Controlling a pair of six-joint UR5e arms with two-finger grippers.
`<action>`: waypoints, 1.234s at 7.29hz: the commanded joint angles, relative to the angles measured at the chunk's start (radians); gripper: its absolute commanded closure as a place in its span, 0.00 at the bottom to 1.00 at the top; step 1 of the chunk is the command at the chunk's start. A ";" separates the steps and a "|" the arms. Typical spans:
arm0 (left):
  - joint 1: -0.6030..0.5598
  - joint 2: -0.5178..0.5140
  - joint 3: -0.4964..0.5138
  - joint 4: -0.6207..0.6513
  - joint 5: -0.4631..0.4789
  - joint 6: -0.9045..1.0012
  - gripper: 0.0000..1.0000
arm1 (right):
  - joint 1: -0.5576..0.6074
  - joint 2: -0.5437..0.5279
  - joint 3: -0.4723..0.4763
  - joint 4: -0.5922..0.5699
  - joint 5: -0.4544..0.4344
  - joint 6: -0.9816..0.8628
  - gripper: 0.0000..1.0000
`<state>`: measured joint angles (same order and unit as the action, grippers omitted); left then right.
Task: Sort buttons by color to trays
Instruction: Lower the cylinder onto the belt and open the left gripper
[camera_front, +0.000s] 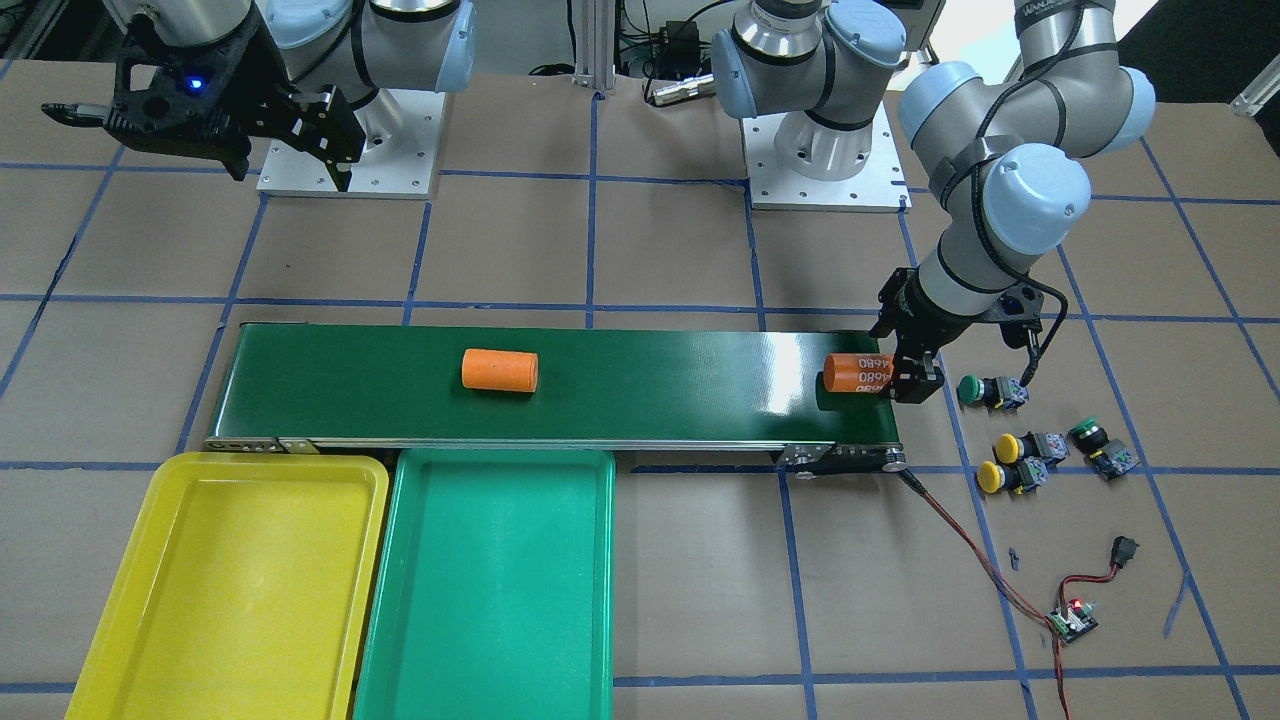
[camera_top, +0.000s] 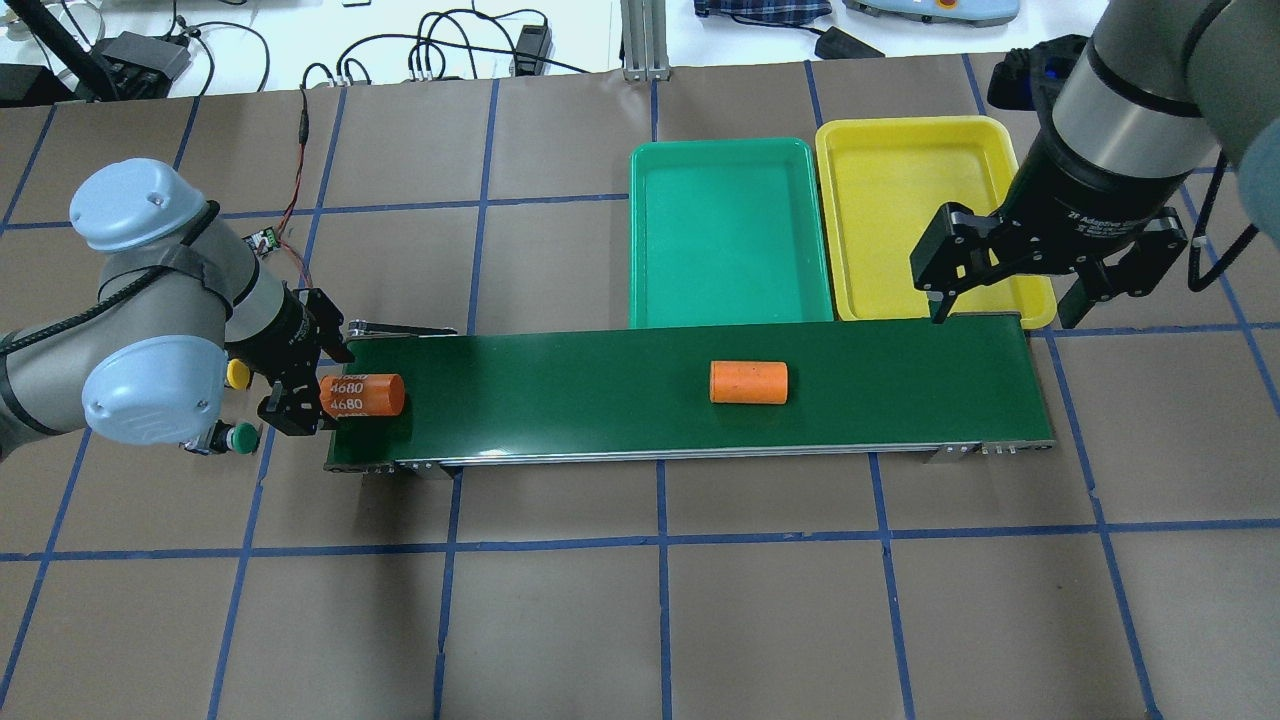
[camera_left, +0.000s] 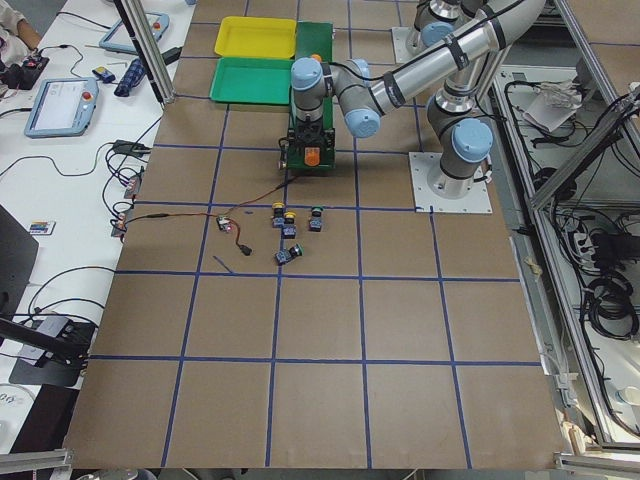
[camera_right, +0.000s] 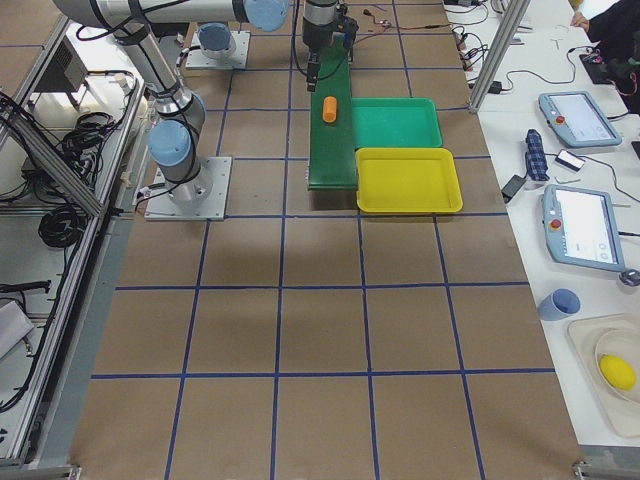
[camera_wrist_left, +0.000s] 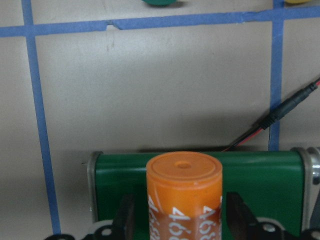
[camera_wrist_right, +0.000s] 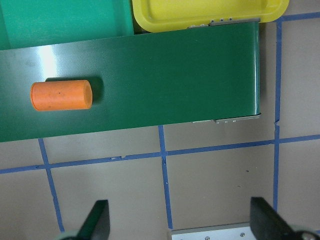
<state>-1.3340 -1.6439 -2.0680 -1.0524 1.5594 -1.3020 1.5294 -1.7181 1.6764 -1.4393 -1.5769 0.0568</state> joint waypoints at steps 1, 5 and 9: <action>-0.001 0.015 0.012 0.003 0.014 0.016 0.15 | 0.000 0.000 0.000 -0.001 0.000 0.000 0.00; 0.027 0.022 0.048 0.015 0.079 0.168 0.16 | 0.000 0.000 0.000 0.000 0.000 0.000 0.00; 0.175 -0.002 0.048 0.049 0.105 0.367 0.24 | 0.000 0.000 0.000 0.000 0.000 0.002 0.00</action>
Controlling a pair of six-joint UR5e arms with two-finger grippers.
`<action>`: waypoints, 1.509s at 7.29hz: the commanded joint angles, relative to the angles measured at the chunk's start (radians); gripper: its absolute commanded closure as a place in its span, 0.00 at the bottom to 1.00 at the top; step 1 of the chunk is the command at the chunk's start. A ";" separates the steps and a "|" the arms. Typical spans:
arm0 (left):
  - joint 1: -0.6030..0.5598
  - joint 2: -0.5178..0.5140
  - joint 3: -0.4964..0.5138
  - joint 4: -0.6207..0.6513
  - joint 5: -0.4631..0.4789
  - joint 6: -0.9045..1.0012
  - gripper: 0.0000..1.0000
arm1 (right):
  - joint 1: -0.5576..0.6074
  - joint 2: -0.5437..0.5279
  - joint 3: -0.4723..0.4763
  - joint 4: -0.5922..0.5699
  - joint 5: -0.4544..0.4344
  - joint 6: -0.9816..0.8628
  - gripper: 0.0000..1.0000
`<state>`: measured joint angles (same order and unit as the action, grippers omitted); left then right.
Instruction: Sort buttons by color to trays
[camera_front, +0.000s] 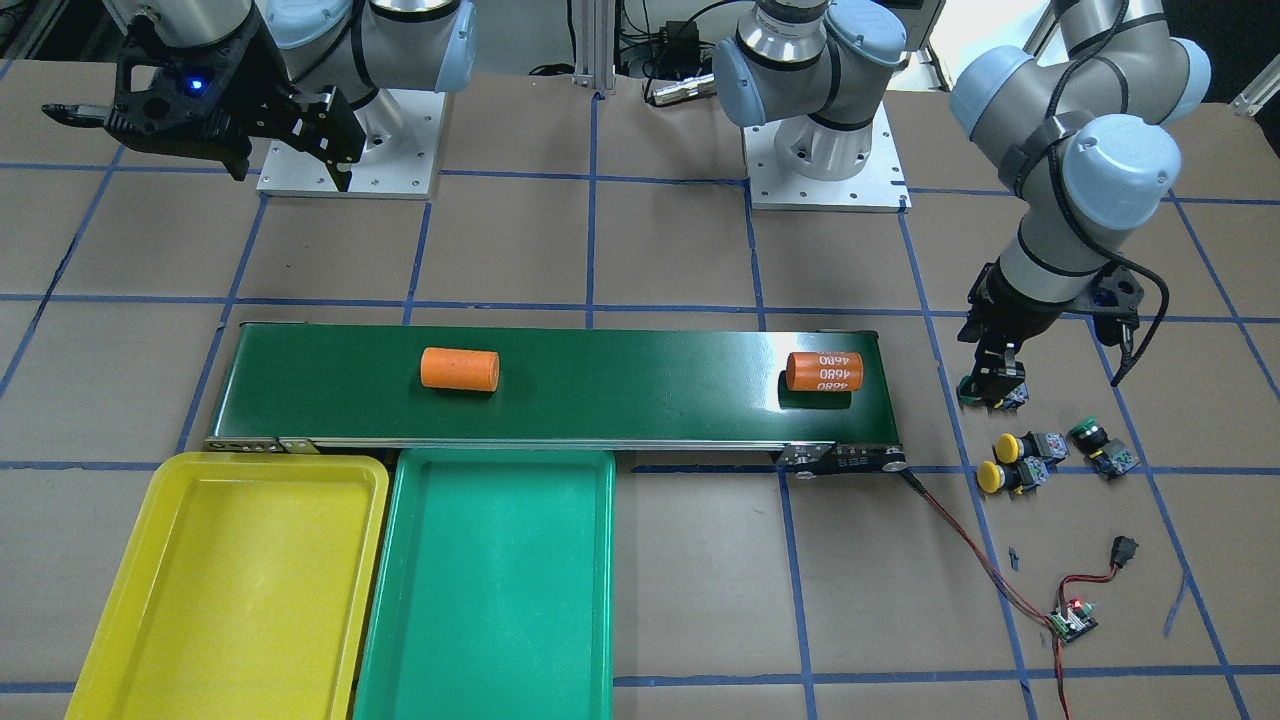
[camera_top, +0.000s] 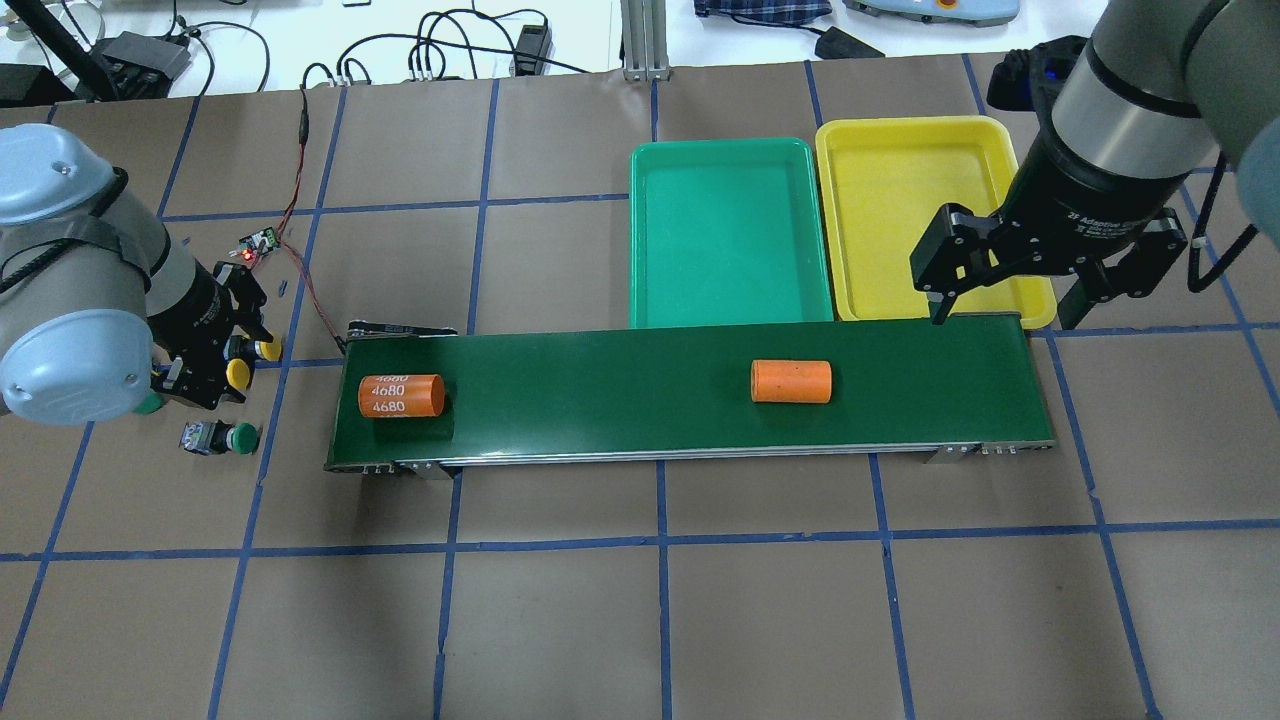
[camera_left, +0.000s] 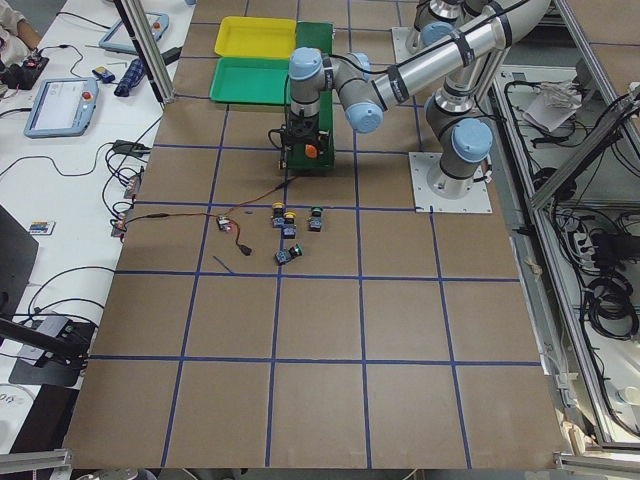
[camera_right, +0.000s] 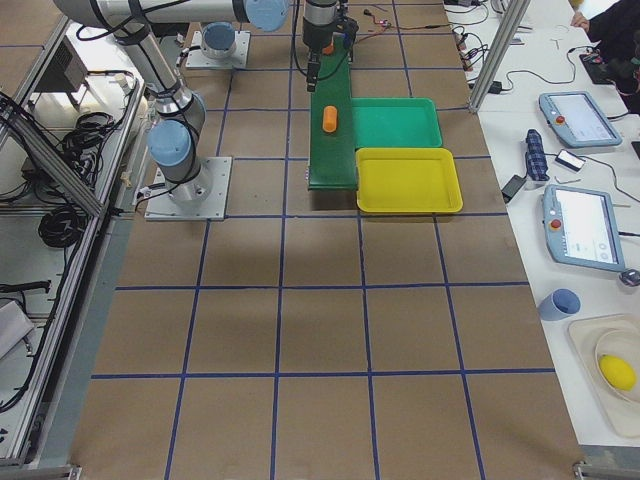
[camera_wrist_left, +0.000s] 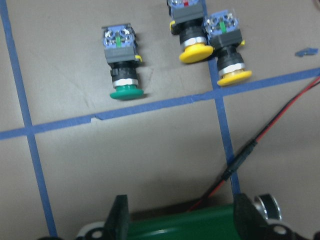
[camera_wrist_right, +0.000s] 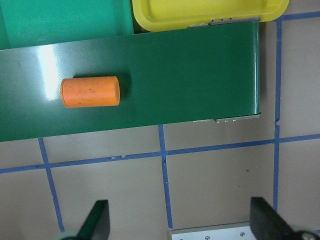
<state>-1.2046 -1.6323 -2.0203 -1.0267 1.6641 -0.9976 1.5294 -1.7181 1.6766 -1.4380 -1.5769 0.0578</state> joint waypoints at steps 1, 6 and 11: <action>0.074 -0.027 -0.001 0.054 0.002 0.100 0.25 | 0.000 -0.002 0.000 -0.002 0.000 -0.001 0.00; 0.142 -0.090 -0.018 0.059 -0.001 0.172 0.36 | 0.000 -0.002 -0.002 -0.004 0.000 -0.001 0.00; 0.217 -0.164 -0.026 0.068 0.003 0.178 0.38 | 0.002 -0.002 -0.002 -0.001 0.000 0.000 0.00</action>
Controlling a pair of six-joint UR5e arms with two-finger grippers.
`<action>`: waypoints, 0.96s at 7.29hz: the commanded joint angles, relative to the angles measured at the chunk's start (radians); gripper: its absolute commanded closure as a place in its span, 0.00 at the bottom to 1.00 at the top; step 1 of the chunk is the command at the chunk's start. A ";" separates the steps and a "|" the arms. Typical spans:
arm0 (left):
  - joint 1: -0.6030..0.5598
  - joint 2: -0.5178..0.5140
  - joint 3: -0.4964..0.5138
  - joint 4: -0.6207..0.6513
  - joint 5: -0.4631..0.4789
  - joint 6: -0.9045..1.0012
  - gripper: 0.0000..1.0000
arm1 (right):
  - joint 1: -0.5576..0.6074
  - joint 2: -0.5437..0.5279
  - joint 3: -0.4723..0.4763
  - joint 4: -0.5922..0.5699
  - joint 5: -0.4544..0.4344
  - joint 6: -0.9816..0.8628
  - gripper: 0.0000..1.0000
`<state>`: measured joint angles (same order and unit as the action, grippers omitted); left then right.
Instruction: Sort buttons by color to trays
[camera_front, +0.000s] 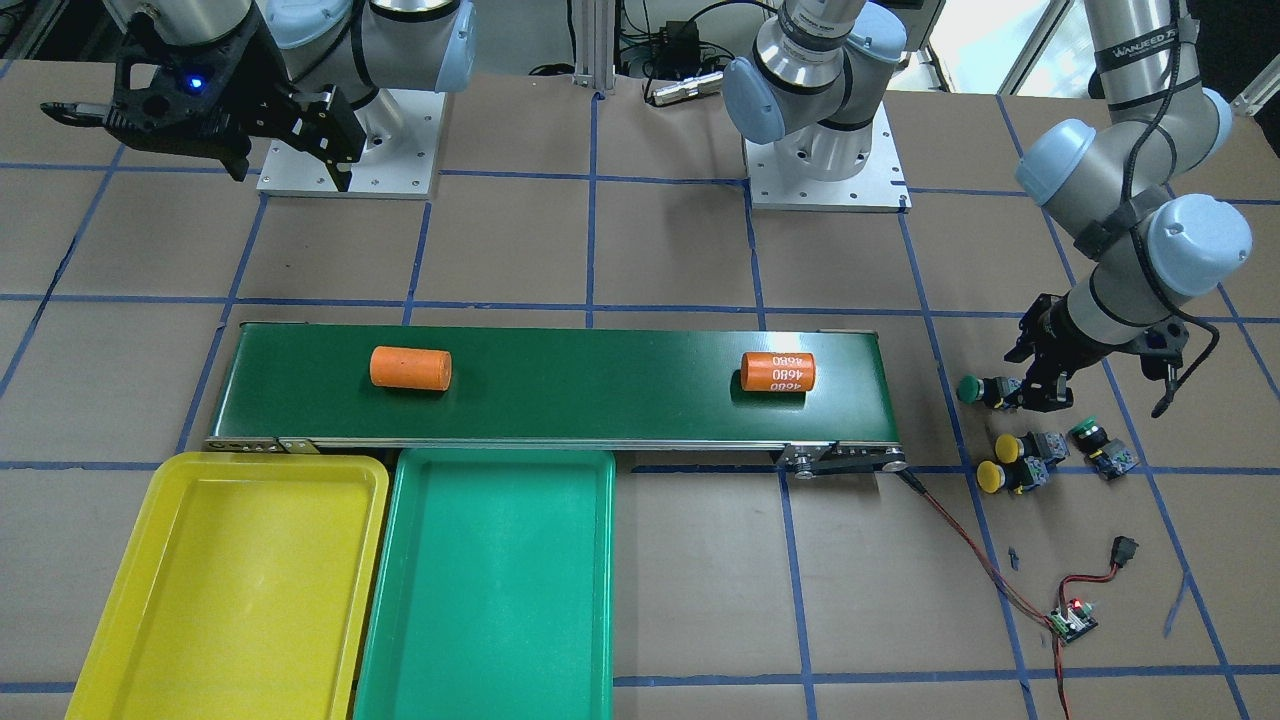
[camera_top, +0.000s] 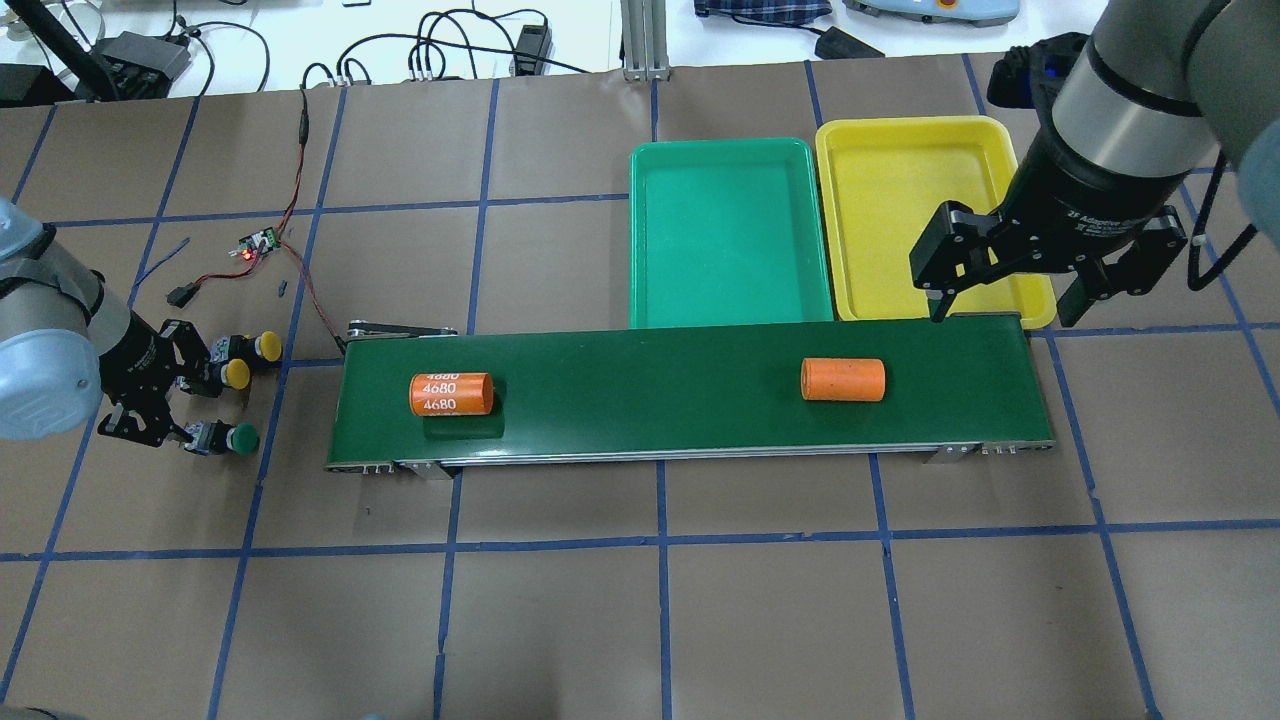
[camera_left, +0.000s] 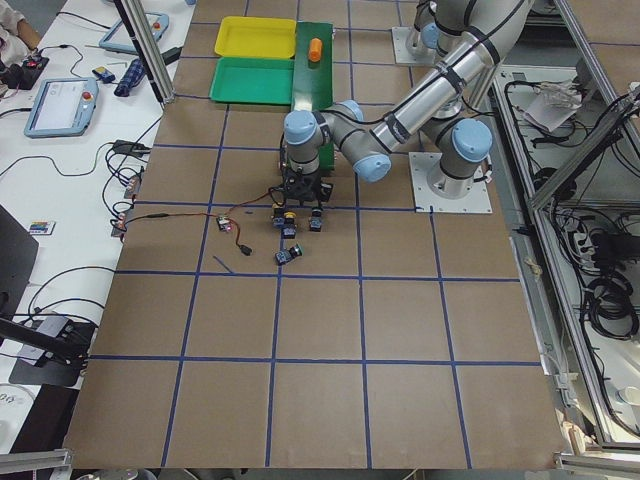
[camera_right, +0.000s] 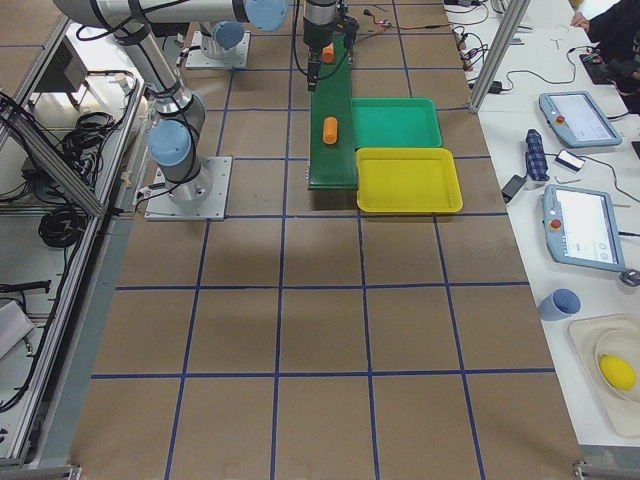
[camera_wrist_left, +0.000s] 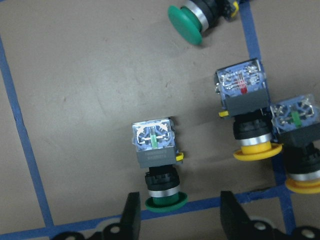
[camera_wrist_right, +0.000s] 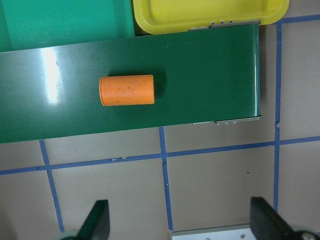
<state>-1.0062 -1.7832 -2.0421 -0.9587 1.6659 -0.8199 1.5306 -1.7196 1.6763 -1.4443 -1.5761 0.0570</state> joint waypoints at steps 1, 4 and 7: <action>0.020 -0.022 -0.021 0.003 0.033 -0.007 0.38 | 0.000 0.000 0.000 0.007 -0.001 0.001 0.00; 0.020 -0.056 -0.030 0.049 0.043 -0.022 0.36 | 0.000 0.000 0.000 0.002 0.001 0.001 0.00; 0.020 -0.071 -0.027 0.133 0.044 -0.021 0.32 | 0.000 0.000 0.000 0.002 -0.001 0.001 0.00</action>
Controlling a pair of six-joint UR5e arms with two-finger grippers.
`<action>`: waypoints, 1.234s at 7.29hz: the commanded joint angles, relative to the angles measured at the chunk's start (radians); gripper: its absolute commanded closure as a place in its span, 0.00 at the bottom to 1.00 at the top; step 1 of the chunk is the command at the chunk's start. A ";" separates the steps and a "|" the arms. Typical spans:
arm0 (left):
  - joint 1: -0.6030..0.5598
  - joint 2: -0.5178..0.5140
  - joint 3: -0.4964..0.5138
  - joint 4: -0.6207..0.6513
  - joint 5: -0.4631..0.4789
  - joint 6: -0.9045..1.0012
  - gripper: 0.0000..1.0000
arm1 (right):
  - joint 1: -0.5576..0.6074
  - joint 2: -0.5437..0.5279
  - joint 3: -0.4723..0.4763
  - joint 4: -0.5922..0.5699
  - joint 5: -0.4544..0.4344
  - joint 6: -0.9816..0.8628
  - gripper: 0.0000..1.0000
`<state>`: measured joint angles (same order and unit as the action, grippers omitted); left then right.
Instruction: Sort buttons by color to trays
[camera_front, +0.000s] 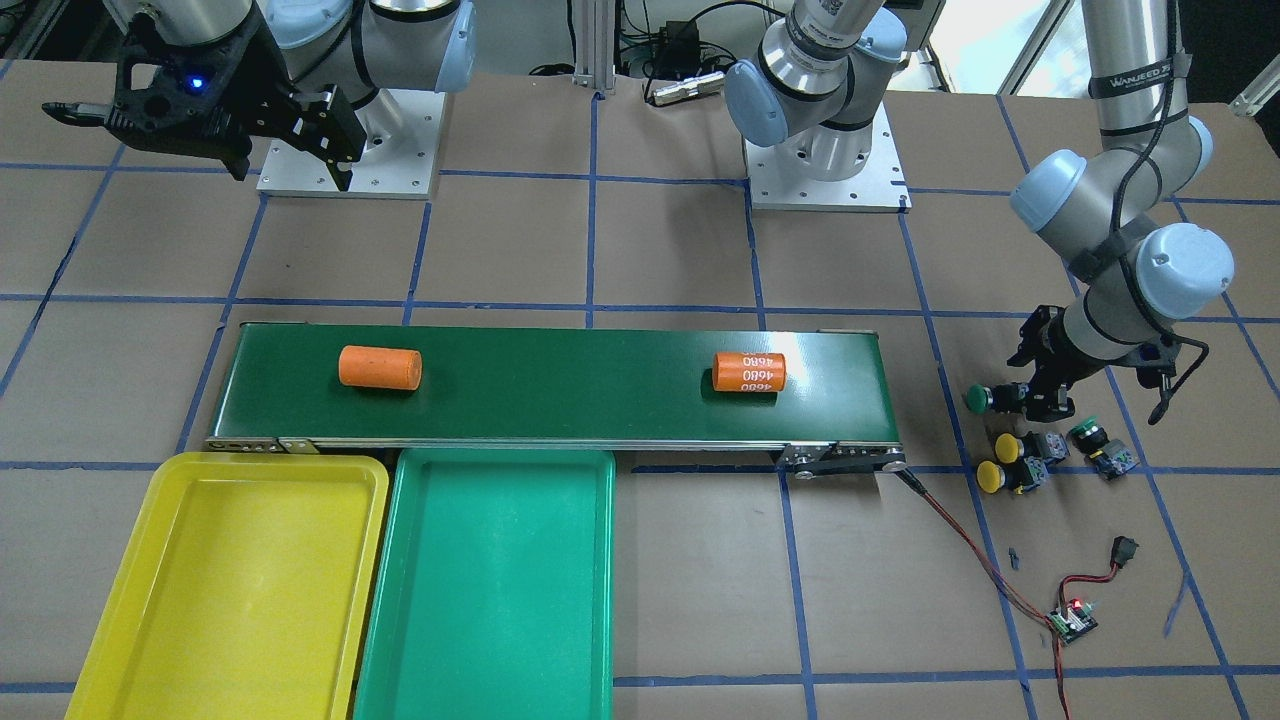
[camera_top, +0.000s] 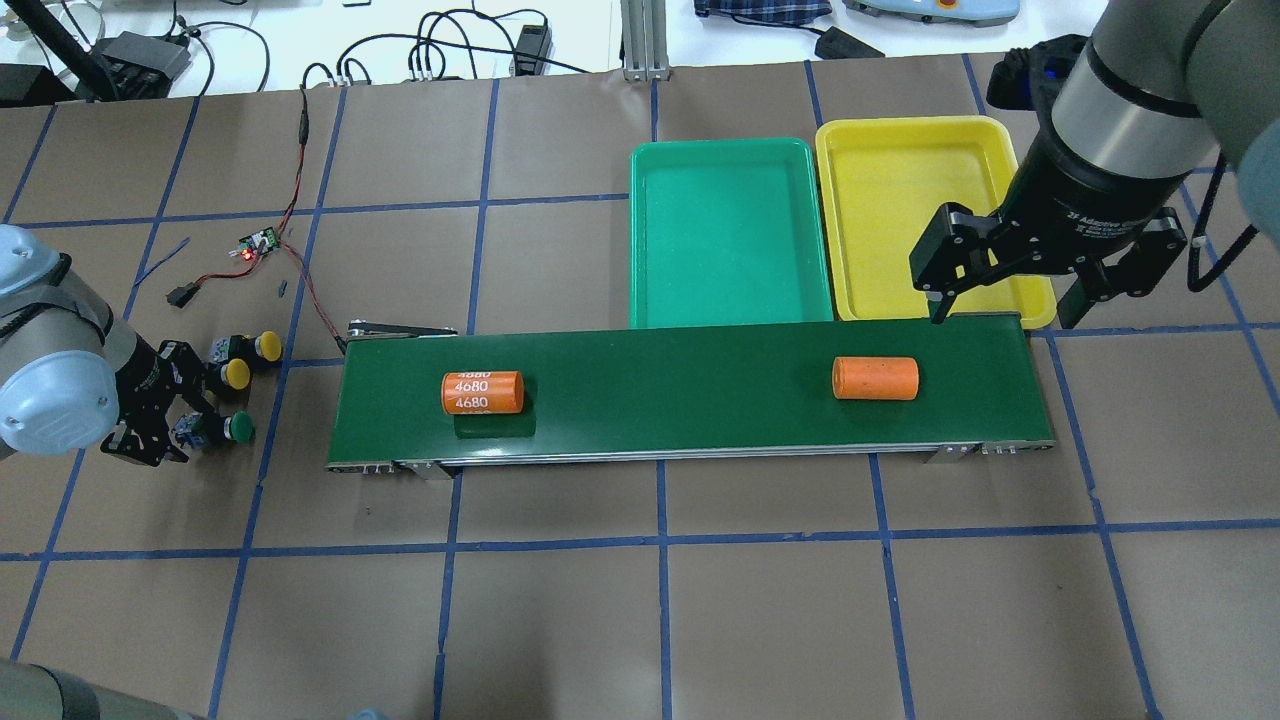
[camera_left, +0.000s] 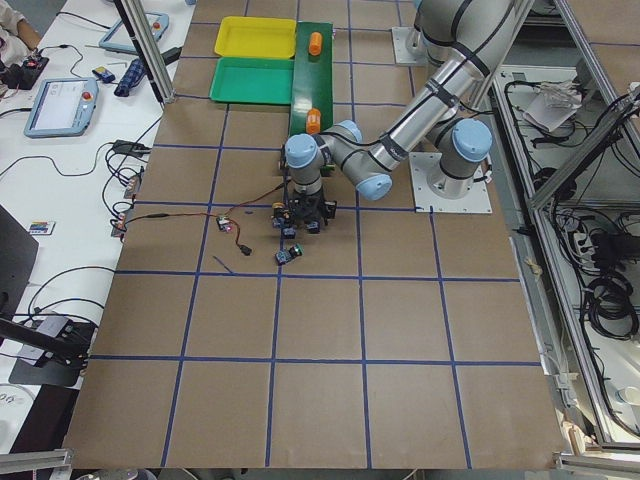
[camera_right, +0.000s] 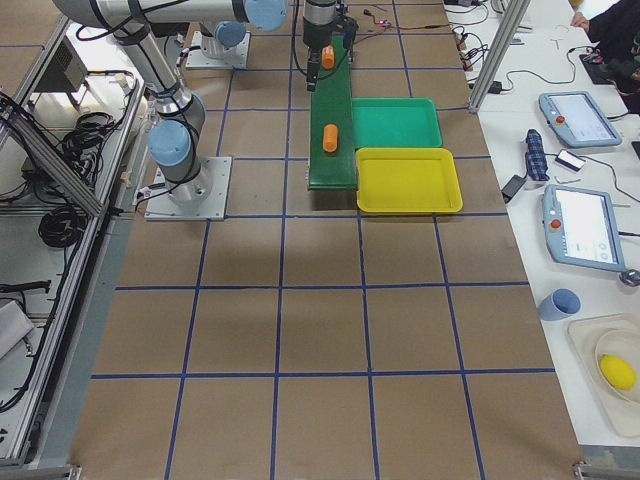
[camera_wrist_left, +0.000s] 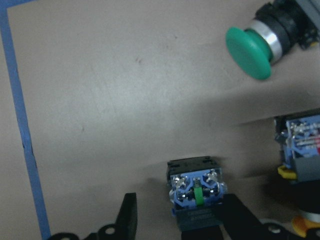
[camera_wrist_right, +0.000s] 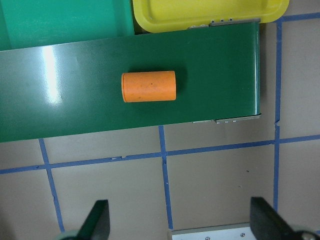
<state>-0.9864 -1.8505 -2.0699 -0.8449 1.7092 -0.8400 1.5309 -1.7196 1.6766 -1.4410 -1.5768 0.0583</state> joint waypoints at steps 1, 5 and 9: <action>0.000 0.000 0.010 0.020 0.001 -0.001 0.33 | 0.000 0.000 0.000 0.001 0.000 0.000 0.00; 0.000 -0.006 -0.022 0.007 0.003 -0.001 0.33 | 0.000 0.000 0.000 -0.002 0.000 0.000 0.00; 0.005 -0.009 -0.027 0.020 -0.002 0.004 0.68 | 0.000 0.000 0.000 -0.002 0.000 0.000 0.00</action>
<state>-0.9829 -1.8597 -2.1024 -0.8269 1.7084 -0.8375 1.5309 -1.7196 1.6766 -1.4433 -1.5769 0.0583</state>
